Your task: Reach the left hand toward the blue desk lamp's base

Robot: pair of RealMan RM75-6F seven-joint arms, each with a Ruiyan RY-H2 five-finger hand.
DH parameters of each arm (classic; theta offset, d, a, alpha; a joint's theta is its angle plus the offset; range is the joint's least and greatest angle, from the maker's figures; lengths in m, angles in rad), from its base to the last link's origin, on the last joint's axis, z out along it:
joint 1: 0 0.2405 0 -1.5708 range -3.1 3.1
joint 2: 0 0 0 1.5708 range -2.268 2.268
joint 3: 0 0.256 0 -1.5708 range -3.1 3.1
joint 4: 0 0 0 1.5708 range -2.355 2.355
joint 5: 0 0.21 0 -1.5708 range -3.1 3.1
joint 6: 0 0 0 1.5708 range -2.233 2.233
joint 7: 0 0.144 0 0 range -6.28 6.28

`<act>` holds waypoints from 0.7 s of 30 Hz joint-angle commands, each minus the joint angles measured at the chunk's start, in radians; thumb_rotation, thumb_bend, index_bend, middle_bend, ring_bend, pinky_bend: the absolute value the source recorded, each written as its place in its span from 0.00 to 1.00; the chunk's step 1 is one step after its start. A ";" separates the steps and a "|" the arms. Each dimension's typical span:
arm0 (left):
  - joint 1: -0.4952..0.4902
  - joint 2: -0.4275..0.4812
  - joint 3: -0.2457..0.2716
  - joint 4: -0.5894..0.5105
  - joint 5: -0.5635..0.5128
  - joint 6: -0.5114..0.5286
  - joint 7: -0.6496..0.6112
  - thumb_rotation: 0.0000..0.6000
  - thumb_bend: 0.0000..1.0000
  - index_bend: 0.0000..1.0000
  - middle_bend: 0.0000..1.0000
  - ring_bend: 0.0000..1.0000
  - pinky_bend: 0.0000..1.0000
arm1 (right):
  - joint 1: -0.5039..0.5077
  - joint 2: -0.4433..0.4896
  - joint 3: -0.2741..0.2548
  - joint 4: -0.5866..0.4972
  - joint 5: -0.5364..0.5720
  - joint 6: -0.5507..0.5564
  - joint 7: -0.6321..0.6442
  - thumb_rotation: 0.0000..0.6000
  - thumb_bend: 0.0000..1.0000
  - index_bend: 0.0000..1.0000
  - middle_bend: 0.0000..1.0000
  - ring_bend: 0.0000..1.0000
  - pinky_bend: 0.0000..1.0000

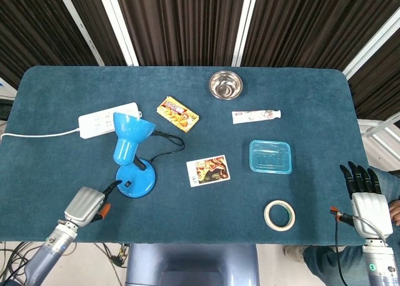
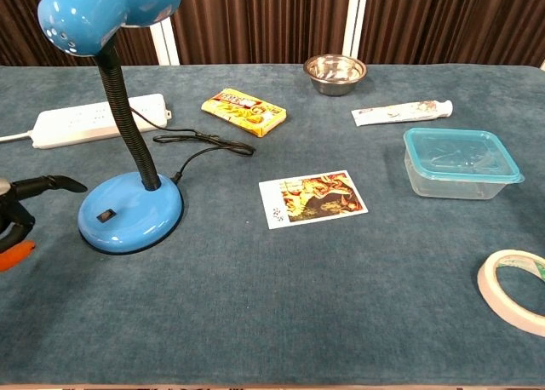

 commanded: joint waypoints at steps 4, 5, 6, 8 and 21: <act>-0.011 -0.014 0.001 0.014 -0.012 -0.012 0.003 1.00 0.50 0.13 0.75 0.74 0.83 | -0.001 0.001 0.000 -0.004 0.006 -0.003 -0.004 1.00 0.20 0.07 0.05 0.01 0.00; -0.014 -0.018 0.001 0.019 -0.011 -0.014 -0.003 1.00 0.50 0.13 0.75 0.74 0.83 | -0.001 0.001 0.000 -0.005 0.007 -0.004 -0.005 1.00 0.20 0.07 0.06 0.01 0.00; -0.016 -0.020 0.001 0.022 -0.010 -0.015 -0.007 1.00 0.50 0.13 0.74 0.74 0.83 | -0.001 0.001 0.000 -0.006 0.007 -0.004 -0.006 1.00 0.20 0.07 0.06 0.01 0.00; -0.021 -0.025 0.001 0.030 -0.009 -0.019 -0.015 1.00 0.50 0.13 0.74 0.74 0.83 | -0.001 0.002 0.000 -0.007 0.008 -0.005 -0.007 1.00 0.20 0.07 0.06 0.01 0.00; -0.048 -0.050 0.011 0.059 -0.025 -0.056 -0.016 1.00 0.50 0.13 0.74 0.74 0.83 | -0.001 0.002 0.002 -0.010 0.014 -0.005 -0.015 1.00 0.20 0.07 0.05 0.01 0.00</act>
